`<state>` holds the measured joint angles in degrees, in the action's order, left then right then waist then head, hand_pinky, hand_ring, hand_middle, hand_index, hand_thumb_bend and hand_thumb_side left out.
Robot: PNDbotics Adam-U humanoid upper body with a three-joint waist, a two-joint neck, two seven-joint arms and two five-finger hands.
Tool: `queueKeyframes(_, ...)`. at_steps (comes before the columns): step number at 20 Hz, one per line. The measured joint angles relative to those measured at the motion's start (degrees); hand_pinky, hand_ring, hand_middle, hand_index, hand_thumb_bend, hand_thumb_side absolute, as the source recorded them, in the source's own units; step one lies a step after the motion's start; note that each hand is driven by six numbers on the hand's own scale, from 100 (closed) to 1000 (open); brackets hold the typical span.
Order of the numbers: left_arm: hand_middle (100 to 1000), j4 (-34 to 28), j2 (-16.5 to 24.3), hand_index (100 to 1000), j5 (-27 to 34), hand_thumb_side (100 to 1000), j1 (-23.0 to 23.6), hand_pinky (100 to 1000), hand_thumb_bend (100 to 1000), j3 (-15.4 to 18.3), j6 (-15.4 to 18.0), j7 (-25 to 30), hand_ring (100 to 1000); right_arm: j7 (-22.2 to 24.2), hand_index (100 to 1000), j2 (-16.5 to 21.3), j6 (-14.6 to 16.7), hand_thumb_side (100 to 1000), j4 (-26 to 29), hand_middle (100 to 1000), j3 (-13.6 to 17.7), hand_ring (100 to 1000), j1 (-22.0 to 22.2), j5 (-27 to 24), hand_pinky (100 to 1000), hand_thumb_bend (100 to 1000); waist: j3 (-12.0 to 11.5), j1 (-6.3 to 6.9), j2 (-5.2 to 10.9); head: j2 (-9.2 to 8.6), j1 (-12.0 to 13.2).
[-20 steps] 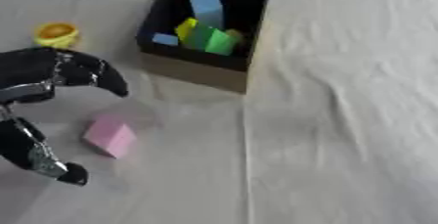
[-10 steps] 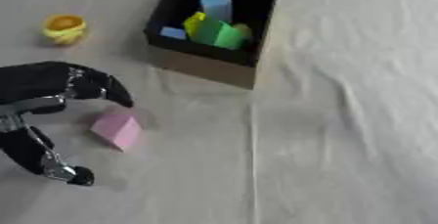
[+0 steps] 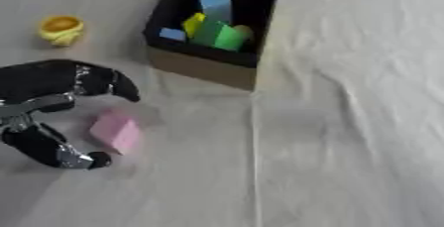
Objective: Pick up objects on the table and place them in the box.
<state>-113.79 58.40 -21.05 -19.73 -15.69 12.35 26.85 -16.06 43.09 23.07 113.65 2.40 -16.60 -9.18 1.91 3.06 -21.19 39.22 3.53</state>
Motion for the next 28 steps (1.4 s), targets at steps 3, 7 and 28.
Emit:
queueKeyframes(3,818,0.0,-0.03,864,-0.11,116,-0.53,815,486,-0.7,-1.97,3.51,832,0.02,744,-0.05,-0.02,632,0.0,684,-0.02,839,0.0,0.0,855,100,0.15,0.0,0.0,-0.04,-0.18)
queueKeyframes(7,810,0.0,-0.48,855,-0.03,100,-1.0,802,425,-0.68,-4.52,7.15,825,0.13,744,-0.26,-0.14,633,0.0,683,-0.03,840,0.05,0.0,855,100,0.26,0.0,0.0,-0.06,-0.22)
queueKeyframes(28,823,1.79,-4.26,864,-10.34,100,-4.6,794,552,-1.76,-11.75,11.87,841,0.62,739,-1.6,-0.74,634,0.01,678,-0.68,840,0.46,0.0,857,100,1.2,0.0,-0.36,-0.59,0.43)
